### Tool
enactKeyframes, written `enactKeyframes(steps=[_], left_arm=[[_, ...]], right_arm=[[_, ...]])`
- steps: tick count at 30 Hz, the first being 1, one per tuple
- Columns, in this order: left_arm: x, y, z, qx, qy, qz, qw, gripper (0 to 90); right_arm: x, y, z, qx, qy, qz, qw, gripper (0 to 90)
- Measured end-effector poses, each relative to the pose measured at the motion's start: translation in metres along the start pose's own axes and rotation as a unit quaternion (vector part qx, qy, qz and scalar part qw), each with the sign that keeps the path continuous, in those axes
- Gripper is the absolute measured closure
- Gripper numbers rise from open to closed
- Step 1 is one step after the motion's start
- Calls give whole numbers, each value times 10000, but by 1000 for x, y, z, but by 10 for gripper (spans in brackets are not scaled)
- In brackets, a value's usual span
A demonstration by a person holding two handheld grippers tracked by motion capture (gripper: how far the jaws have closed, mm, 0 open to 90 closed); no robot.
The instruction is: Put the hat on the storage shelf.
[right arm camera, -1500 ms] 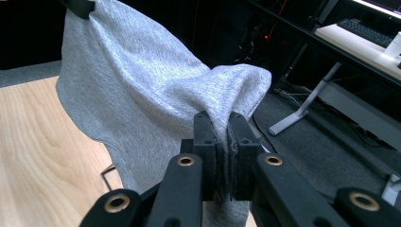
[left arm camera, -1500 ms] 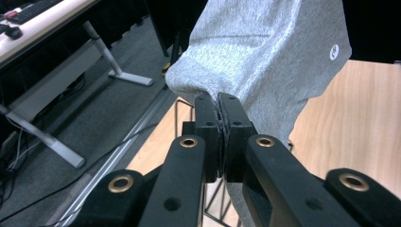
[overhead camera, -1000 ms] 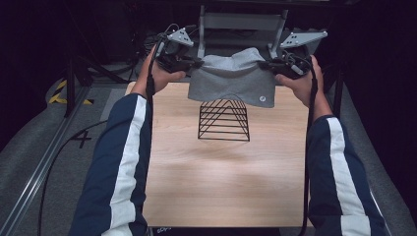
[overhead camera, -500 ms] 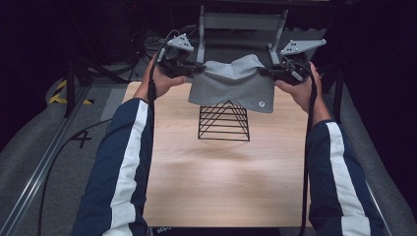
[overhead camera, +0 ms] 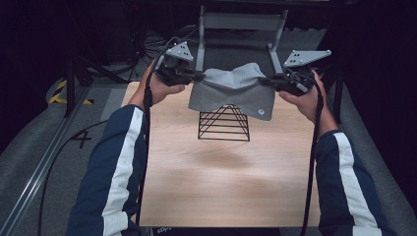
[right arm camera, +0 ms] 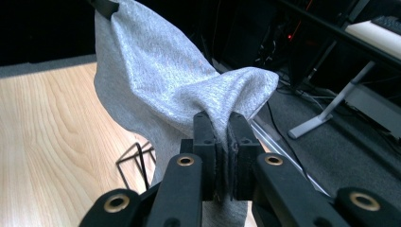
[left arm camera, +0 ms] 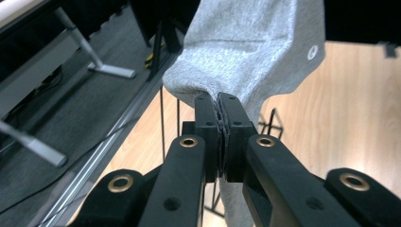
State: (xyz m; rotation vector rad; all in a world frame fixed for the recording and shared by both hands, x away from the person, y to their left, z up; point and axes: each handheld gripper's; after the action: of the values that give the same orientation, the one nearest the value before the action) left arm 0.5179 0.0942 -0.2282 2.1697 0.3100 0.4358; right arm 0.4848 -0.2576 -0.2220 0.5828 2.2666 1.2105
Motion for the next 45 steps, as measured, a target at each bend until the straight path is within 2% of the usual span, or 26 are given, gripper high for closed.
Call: enactKeyframes(steps=[5, 6, 8, 9, 13, 17, 21, 23, 27, 33, 35, 38, 39, 40, 42, 43, 44, 45], left_arm=[[0, -13, 13, 136, -1, -100, 9999, 877], [0, -17, 17, 183, 32, -60, 9998, 877], [0, -28, 26, 270, -21, -136, 9995, 876], [0, -28, 26, 270, -21, -136, 9995, 876], [-3, -48, 39, 323, -111, -271, 9990, 875], [-7, -68, 49, 362, -177, -410, 9983, 875], [-13, -81, 58, 480, -191, -381, 9979, 875], [-17, -85, 63, 514, -190, -399, 9977, 875], [-24, -92, 74, 642, -186, -329, 9972, 875], [-33, -98, 96, 1072, -163, -119, 9940, 875], [-33, -99, 100, 1178, -136, -120, 9929, 875], [-34, -98, 106, 1457, -124, 21, 9892, 875], [-35, -97, 110, 1551, -142, 88, 9878, 875], [-35, -97, 110, 1551, -142, 88, 9878, 875], [-37, -96, 114, 1693, -129, 159, 9854, 875], [-37, -96, 114, 1693, -129, 159, 9854, 875], [-36, -97, 118, 1790, -137, 167, 9836, 875], [-36, -98, 119, 1822, -144, 180, 9830, 874]], right_arm=[[4, -13, 14, 146, 23, 38, 9999, 846], [4, -17, 17, 186, 25, 56, 9998, 846], [5, -23, 22, 254, 59, 82, 9996, 846], [5, -23, 22, 254, 59, 82, 9996, 846], [9, -44, 36, 350, 158, 216, 9990, 845], [11, -56, 42, 400, 232, 285, 9985, 846], [15, -72, 50, 499, 332, 378, 9975, 846], [18, -83, 58, 612, 391, 427, 9964, 846], [22, -94, 66, 728, 417, 469, 9954, 846], [24, -116, 82, 1082, 385, 508, 9921, 847], [23, -120, 85, 1178, 395, 504, 9910, 847], [22, -125, 89, 1403, 395, 476, 9882, 846], [22, -126, 91, 1560, 361, 447, 9861, 846], [22, -126, 91, 1560, 361, 447, 9861, 846], [21, -128, 95, 1713, 408, 403, 9836, 845], [21, -128, 95, 1713, 408, 403, 9836, 845], [22, -130, 98, 1861, 439, 350, 9809, 844], [23, -129, 100, 1908, 444, 337, 9800, 844]])
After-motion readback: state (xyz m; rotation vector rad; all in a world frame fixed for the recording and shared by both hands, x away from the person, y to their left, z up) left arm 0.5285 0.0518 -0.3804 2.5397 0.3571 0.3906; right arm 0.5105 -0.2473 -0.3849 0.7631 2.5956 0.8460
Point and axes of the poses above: each handheld gripper's, and its own axes: z roughly forward along the jaws, y roughly out of its top, x roughly to its left
